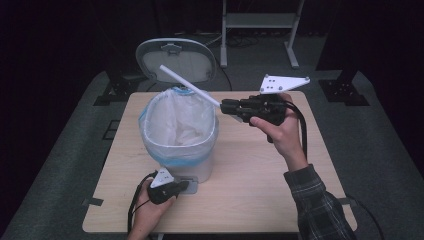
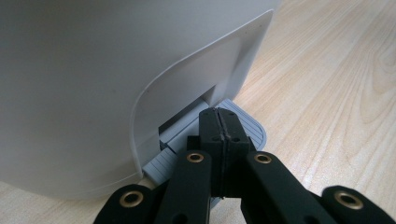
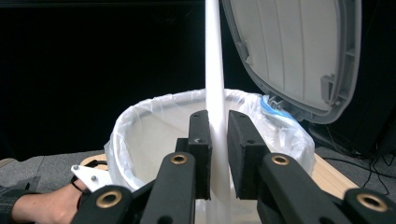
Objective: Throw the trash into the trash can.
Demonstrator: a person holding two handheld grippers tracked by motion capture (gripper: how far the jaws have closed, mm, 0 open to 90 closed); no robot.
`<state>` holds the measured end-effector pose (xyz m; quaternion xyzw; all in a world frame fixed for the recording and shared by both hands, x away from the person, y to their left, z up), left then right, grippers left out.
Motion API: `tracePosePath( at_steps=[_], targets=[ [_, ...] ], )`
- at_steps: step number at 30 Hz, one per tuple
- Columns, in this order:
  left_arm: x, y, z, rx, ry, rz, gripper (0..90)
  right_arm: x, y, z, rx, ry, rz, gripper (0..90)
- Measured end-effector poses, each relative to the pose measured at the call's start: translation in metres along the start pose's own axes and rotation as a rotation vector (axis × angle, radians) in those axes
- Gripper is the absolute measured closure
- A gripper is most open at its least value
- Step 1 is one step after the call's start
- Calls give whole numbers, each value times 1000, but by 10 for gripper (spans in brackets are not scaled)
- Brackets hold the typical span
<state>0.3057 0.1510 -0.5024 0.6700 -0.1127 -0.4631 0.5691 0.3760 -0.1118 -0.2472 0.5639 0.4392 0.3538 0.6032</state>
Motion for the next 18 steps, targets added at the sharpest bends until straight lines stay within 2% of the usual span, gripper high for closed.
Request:
tracePosePath(
  at_steps=[9,18],
  targets=[
    [0,0,0,0,0,0,898,11,5,0,-3,7,-11,793],
    [0,0,0,1,0,0,898,14,5,0,-3,11,-20,791]
  ],
)
Point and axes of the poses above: each handheld gripper's, and its own axes: x roughly forward along the jaws, y roughly out of its top, z roughly to its right, the point moved 4 cm from there along x, roughly forward along the jaws, and after that the axes turned 5 degrees about z, right-handed, at the moved point
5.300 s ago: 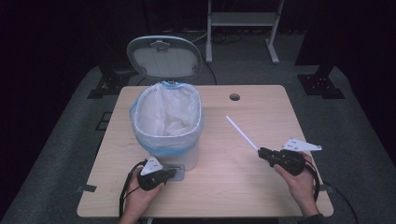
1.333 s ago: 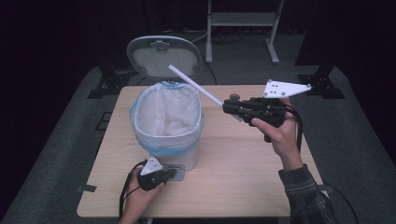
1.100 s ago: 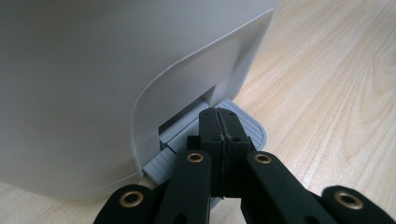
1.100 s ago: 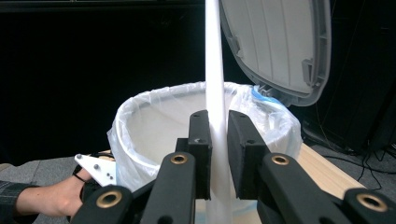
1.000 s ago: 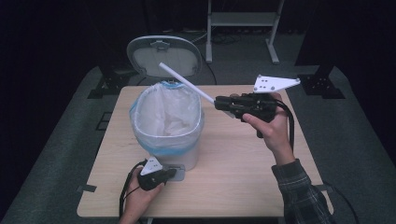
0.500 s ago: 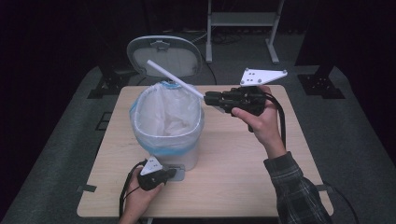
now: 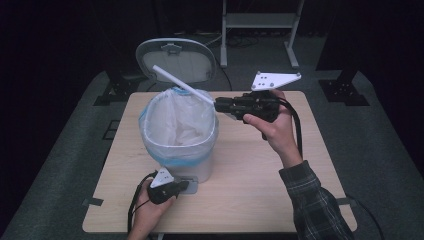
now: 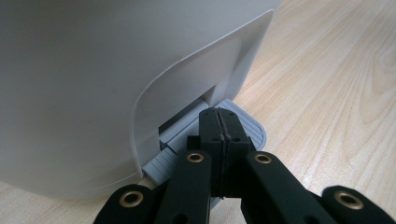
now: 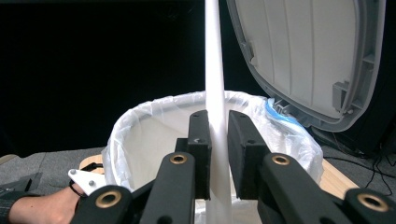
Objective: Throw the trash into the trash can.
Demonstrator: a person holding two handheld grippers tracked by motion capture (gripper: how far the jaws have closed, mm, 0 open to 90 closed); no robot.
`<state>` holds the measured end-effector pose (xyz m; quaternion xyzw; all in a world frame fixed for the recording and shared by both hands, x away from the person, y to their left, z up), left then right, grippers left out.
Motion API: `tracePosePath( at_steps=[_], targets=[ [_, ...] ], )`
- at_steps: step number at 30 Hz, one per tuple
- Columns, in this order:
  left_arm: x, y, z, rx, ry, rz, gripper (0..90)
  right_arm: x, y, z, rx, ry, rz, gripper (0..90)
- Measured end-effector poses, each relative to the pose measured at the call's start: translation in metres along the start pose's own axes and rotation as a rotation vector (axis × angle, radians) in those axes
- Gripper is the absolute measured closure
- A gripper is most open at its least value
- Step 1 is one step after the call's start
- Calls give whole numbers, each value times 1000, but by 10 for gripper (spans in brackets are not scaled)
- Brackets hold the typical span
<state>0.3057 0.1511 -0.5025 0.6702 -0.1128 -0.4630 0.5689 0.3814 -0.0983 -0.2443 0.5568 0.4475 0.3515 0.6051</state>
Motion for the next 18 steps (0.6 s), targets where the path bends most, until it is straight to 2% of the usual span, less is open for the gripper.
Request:
tracePosePath(
  at_steps=[18],
  targets=[
    [0,0,0,0,0,0,897,4,-1,0,-3,5,-1,777]
  ],
)
Point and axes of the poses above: each handheld gripper's, and its own axes: x roughly forward along the jaws, y roughly out of its top, z roughly to its right, the point moved 4 cm from there along x, roughly forward along the jaws, and after that the axes turned 5 degrees about z, right-handed, at the moved point
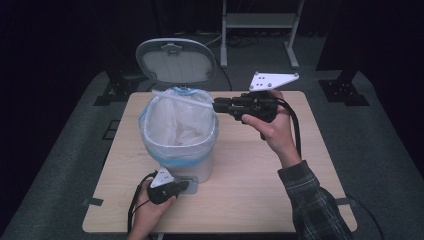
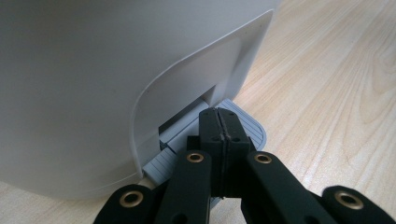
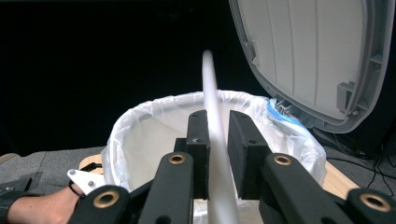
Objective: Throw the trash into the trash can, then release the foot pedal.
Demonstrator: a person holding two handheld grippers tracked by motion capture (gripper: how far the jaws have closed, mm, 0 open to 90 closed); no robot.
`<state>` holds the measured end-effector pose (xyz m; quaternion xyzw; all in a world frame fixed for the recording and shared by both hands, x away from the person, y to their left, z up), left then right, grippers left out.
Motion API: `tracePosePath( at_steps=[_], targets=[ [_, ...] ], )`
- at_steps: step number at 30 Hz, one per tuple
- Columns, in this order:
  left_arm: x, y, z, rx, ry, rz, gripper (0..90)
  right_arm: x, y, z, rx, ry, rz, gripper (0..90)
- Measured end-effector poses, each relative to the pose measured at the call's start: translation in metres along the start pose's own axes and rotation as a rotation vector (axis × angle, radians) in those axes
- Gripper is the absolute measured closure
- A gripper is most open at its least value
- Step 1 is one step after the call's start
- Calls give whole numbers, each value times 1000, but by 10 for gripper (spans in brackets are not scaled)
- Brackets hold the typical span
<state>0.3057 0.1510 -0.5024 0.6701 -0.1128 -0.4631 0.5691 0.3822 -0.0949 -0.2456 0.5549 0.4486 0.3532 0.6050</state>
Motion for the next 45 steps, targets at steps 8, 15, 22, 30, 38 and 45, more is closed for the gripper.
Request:
tracePosePath(
  at_steps=[8,15,22,30,38,45],
  targets=[
    [0,0,0,1,0,0,898,-1,0,-1,-3,-2,0,775],
    [0,0,0,0,0,0,898,-7,-5,1,1,-13,-1,772],
    [0,0,0,1,1,0,897,-15,-10,3,3,-28,-10,765],
    [0,0,0,-4,6,3,888,-28,-26,4,-10,-75,-54,695],
    [-1,0,2,-8,4,8,849,-49,-44,8,3,-127,-56,598],
    [-4,5,8,-19,-6,19,809,-61,-56,12,23,-156,-59,559]
  ],
)
Point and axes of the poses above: each handheld gripper's, and its own axes: x roughly forward along the jaws, y roughly out of its top, z roughly to its right, the point moved 4 cm from there along x, roughly forward along the jaws, and after that the axes turned 5 degrees about z, right-handed, at the moved point
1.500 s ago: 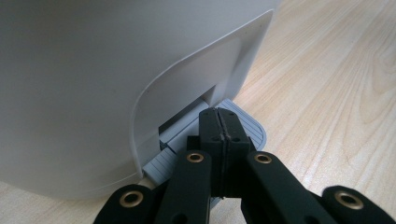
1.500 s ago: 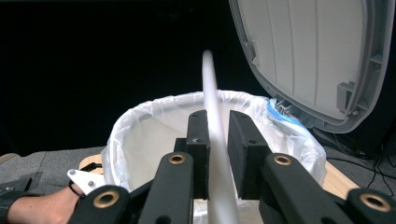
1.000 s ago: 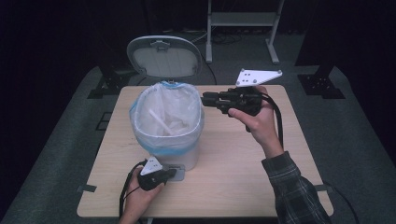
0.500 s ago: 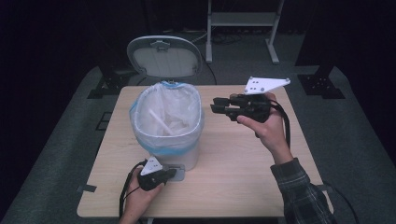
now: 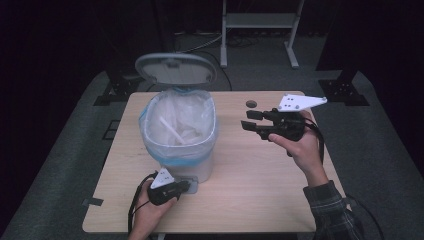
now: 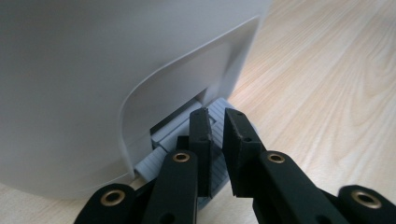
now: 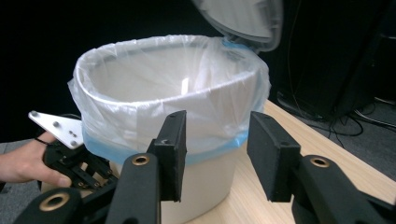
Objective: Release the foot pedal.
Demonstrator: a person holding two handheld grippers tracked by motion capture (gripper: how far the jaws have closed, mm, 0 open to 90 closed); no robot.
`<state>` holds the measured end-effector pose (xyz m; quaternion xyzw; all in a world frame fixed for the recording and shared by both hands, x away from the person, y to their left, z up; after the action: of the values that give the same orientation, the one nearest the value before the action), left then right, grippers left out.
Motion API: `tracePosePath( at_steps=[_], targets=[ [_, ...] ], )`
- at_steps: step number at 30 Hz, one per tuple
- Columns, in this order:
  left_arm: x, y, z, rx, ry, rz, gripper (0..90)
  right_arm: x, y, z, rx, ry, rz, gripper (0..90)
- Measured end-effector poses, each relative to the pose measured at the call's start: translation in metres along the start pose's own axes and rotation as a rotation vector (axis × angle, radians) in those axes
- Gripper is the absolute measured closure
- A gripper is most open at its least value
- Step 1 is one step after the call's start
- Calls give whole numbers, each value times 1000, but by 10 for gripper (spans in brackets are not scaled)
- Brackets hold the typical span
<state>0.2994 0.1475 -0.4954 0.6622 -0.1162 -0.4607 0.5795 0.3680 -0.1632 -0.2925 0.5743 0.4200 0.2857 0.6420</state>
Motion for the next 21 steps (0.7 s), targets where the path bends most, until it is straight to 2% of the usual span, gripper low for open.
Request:
tracePosePath(
  at_steps=[3,4,8,17,21],
  targets=[
    [-4,4,3,-9,-5,18,797,-4,-7,1,8,-10,-1,541],
    [-6,5,3,-16,-7,38,792,-5,-9,1,10,-14,-4,535],
    [-13,7,3,-19,-11,40,761,-6,-20,3,20,-31,-12,503],
    [-33,5,7,-46,-31,18,575,-12,-40,7,41,-70,-25,394],
    [-40,5,8,-40,-31,-1,495,-16,-50,8,50,-94,-38,339]
  ],
)
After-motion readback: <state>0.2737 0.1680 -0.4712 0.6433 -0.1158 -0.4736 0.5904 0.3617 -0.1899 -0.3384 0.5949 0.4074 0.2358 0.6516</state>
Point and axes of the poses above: each handheld gripper's, and its own axes: x roughly forward along the jaws, y roughly out of its top, z roughly to its right, the point moved 4 cm from there along x, roughly forward along the jaws, and after that the axes turned 5 degrees about z, right-handed, at the moved point
